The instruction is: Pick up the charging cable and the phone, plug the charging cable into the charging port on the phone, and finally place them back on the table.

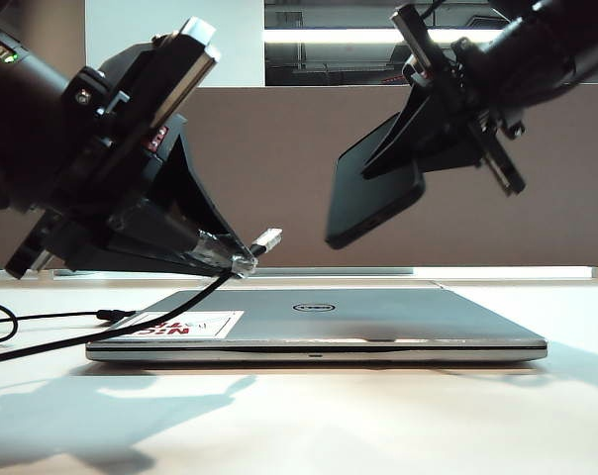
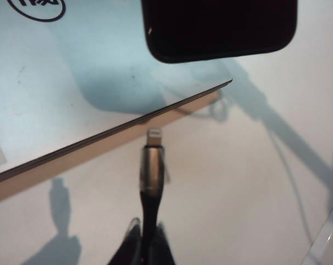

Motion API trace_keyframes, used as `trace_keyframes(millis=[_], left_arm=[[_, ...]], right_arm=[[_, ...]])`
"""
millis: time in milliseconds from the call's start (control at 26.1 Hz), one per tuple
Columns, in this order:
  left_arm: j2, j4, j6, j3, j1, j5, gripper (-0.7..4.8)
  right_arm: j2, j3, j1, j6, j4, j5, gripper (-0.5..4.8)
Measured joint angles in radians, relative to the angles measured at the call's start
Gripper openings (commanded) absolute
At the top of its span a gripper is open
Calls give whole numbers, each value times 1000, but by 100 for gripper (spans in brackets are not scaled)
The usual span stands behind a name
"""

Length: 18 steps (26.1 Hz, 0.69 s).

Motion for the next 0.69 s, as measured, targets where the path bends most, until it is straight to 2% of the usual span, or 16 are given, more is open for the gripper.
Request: trace_keyframes(millis=[77, 306, 459, 689], left_arm=[[3, 2, -8, 0, 0, 0, -6], [36, 36, -70, -5, -9, 0, -6], [73, 85, -140, -4, -20, 0, -6], [119, 137, -161, -4, -24, 0, -6]], right_arm=[[22, -81, -3, 116, 184, -59, -5], [79, -201, -3, 362, 512, -141, -5], [102, -222, -3, 414, 608, -157, -5], [143, -241, -2, 422, 683, -166, -5]])
